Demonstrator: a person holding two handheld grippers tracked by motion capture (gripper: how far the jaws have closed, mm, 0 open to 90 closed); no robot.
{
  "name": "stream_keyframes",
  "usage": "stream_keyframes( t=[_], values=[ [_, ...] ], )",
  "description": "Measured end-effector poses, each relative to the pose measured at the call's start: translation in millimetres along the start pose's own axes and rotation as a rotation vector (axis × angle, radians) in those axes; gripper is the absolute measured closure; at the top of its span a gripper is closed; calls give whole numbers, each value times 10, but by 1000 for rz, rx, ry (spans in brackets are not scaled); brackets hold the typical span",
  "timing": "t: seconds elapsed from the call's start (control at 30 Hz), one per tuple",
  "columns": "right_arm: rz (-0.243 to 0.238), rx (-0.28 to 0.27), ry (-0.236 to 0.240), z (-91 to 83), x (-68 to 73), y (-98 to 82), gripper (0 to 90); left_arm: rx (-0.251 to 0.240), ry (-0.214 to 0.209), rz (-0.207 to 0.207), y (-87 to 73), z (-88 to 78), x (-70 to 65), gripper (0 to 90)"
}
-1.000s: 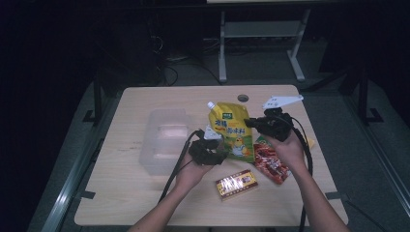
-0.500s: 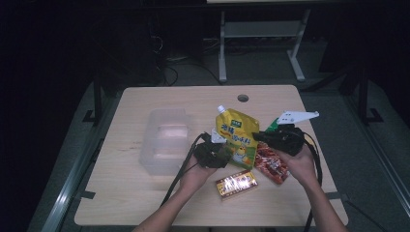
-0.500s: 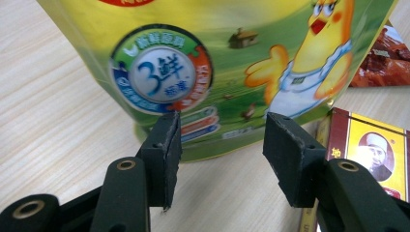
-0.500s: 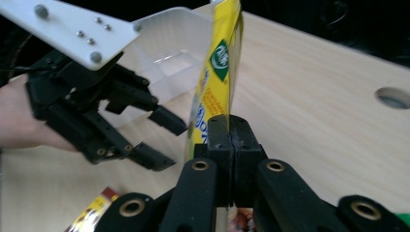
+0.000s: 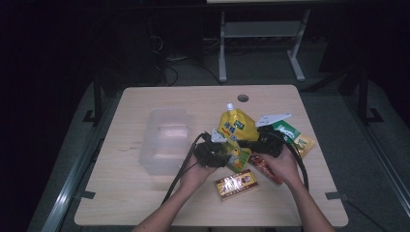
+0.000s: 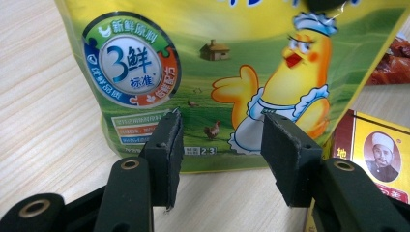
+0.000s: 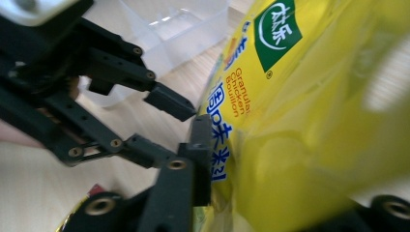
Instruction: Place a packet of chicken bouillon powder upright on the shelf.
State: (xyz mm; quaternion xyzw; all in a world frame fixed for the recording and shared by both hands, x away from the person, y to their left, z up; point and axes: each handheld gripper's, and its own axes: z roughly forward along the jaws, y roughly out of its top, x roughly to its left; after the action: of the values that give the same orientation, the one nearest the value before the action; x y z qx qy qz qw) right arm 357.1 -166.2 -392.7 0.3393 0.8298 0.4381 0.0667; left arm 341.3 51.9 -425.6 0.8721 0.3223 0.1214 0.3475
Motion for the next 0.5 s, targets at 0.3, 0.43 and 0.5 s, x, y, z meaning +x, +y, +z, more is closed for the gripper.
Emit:
stream_keyframes(
  t=[0.3, 0.43, 0.5],
  values=[
    [24, -18, 24, -8, -23, 111, 885, -41, -5, 1, -18, -192, -3, 491],
    [5, -12, 19, -4, 1, 188, 890, -54, -16, 10, -37, -260, -26, 483],
    [-8, -12, 15, -1, -3, 201, 890, -59, -20, 23, -50, -293, -38, 480]
  ],
)
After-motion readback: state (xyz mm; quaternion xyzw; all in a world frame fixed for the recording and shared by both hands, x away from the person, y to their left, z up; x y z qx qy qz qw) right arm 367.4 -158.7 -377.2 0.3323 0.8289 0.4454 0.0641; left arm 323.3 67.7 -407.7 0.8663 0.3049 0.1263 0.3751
